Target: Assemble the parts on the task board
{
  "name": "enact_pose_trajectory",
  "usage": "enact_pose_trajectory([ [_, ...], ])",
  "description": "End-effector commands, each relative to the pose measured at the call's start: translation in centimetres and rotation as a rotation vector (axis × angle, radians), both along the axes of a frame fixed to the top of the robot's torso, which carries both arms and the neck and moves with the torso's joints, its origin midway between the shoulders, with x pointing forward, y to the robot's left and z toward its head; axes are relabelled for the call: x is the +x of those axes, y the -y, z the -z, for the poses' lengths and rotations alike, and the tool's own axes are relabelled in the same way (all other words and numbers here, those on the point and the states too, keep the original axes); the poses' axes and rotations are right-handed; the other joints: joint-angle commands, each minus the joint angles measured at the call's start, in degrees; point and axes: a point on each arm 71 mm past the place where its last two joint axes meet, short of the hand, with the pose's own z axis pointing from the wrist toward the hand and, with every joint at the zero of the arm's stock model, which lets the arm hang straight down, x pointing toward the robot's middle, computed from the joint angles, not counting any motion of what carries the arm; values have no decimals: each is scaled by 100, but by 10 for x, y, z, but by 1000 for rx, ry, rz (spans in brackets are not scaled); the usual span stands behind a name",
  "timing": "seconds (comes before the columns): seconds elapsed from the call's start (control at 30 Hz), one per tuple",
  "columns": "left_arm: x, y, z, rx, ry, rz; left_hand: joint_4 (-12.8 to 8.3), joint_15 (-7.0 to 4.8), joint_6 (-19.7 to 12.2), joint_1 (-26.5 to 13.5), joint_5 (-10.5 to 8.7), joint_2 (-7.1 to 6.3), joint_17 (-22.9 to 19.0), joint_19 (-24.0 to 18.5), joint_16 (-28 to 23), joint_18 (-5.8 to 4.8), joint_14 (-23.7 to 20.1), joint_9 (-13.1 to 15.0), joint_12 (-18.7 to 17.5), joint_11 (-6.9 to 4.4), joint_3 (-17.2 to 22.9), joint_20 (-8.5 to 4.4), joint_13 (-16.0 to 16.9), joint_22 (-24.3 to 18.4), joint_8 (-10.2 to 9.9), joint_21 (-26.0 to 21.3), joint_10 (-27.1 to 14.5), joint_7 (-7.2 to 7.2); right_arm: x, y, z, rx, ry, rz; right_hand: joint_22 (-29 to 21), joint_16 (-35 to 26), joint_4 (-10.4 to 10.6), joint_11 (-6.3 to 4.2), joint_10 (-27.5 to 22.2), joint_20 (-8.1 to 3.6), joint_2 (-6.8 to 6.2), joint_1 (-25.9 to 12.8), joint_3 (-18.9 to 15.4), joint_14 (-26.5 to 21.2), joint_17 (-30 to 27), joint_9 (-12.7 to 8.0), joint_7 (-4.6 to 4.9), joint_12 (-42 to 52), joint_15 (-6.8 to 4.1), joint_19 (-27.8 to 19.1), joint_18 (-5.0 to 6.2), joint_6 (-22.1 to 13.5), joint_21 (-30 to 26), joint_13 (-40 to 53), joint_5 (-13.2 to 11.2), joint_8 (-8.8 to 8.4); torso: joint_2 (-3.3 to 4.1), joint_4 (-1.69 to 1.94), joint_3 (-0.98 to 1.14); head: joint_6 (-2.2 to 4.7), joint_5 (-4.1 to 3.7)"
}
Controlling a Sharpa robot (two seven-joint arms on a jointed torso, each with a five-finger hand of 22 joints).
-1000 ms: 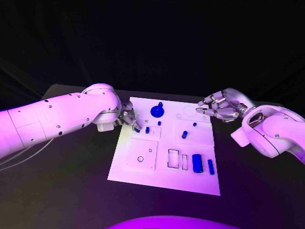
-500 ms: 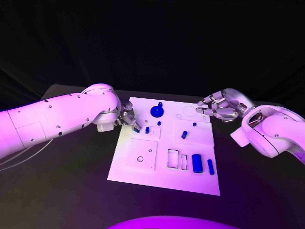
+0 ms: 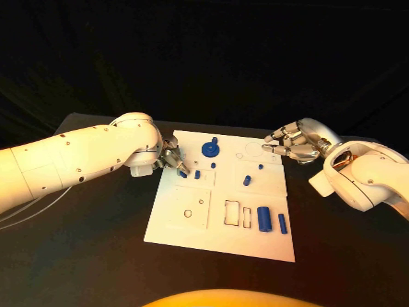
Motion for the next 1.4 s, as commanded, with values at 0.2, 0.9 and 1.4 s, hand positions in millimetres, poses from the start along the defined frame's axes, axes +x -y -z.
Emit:
enact_pose_trajectory([
  [0.2,-1,1,1,4,-12,7,61,-35,50,-84,19,11,245,41,-19,-86,260,9,60,-3,-126,0,25,18,45,26,52,6,-1,-1,0,0,4,-13,694,-28,-12,-23,-3,5,-1,-45,-35,341,473,-6,-21,4,-44,-29,49,6,-34,-7,37,29,3,1,0,2,-9],
  [0.9,-1,2,1,0,-12,3,204,-41,79,-132,20,43,248,55,-18,-91,261,18,102,-12,-436,-5,55,46,88,41,82,-6,-1,-1,0,1,3,-14,686,-35,-11,-23,-5,5,-3,-50,-40,339,462,-7,-21,3,-44,-36,52,4,-46,-10,37,30,-2,1,0,-3,-10],
  [1.4,-2,5,0,-8,-15,8,201,-44,84,-85,24,80,248,58,-18,-92,261,22,116,-18,-478,-6,69,52,99,43,91,-15,-1,-1,0,0,3,-14,686,-35,-11,-23,-5,5,-3,-50,-40,339,462,-7,-21,3,-44,-36,52,4,-46,-10,37,30,0,4,1,8,-17],
])
